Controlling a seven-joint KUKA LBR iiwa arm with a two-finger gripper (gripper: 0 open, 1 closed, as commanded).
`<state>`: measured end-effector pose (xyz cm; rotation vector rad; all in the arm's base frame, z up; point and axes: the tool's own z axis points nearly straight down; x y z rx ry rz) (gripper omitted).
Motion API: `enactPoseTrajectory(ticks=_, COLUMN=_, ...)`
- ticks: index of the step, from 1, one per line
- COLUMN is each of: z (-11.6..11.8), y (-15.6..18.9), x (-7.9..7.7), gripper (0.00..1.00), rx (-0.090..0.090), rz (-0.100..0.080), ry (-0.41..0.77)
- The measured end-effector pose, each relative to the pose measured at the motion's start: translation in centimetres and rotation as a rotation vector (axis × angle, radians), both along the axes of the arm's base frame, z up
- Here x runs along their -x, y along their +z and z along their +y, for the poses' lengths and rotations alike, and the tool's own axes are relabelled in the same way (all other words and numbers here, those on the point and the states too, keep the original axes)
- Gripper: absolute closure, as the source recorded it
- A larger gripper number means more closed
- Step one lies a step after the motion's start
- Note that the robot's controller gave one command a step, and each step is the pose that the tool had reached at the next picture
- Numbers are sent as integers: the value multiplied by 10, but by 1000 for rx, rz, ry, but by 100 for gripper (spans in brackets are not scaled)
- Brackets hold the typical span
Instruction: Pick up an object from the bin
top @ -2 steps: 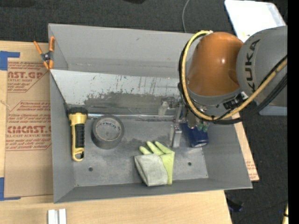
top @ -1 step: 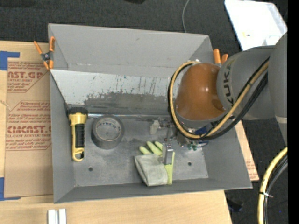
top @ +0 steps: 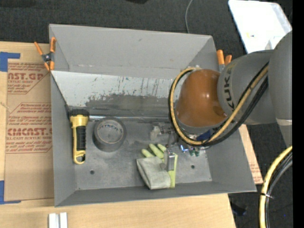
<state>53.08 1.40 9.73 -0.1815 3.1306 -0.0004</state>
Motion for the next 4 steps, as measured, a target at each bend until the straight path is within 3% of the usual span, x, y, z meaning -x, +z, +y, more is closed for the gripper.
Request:
enactPoseTrajectory(ticks=1, z=-2, y=3, x=12, gripper=0, rx=-1, rz=6, ry=-117)
enactPoseTrajectory(ticks=2, z=-23, y=-28, x=11, gripper=0, rx=-2, rz=-1, ry=-132)
enactPoseTrajectory(ticks=3, z=-16, y=-27, x=19, gripper=100, rx=-4, rz=-2, ry=-276)
enactPoseTrajectory(ticks=4, z=-16, y=-27, x=19, gripper=100, rx=-4, rz=-2, ry=-276)
